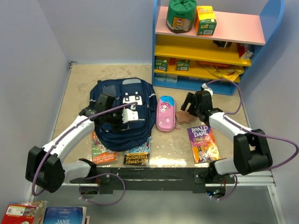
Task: Pack the student bag
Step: Unzip the student bag at the center of the board.
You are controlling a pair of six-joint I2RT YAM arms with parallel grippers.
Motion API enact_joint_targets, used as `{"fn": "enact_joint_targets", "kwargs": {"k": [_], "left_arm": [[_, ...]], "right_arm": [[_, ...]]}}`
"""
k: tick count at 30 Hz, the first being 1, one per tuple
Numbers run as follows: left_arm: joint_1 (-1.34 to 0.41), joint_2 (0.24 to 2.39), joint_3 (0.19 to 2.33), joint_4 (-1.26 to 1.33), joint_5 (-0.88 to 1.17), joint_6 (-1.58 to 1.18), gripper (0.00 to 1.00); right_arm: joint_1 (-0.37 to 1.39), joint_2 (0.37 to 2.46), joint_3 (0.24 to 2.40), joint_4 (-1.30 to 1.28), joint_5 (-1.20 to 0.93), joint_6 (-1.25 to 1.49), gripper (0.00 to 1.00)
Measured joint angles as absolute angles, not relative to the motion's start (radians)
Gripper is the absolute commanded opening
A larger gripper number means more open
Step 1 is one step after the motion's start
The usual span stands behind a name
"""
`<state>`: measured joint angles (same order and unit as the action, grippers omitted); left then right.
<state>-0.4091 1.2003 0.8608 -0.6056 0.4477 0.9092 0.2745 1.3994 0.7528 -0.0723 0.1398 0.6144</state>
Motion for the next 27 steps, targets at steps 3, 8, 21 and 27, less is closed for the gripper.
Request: {"fn": "enact_joint_targets", "kwargs": {"k": [3,8,21,27], "left_arm": [[-0.416,1.217,0.861,-0.606,0.433,0.928,0.79],[-0.429,1.225,0.861,-0.590,0.406,0.939,0.77],[-0.441,1.246,0.861,-0.530,0.340,0.930,0.59],[-0.441,1.239,0.861,-0.510,0.332,0.888,0.35]], "right_arm": [[0.272,1.399,0.753,-0.086,0.141,0.623,0.88],[0.255,1.370,0.753,-0.131,0.168,0.625,0.88],[0.186,1.394,0.683,-0.113,0.167,0.630,0.85],[0.183,1.407,0.643,-0.084,0.120,0.658,0.77]]}}
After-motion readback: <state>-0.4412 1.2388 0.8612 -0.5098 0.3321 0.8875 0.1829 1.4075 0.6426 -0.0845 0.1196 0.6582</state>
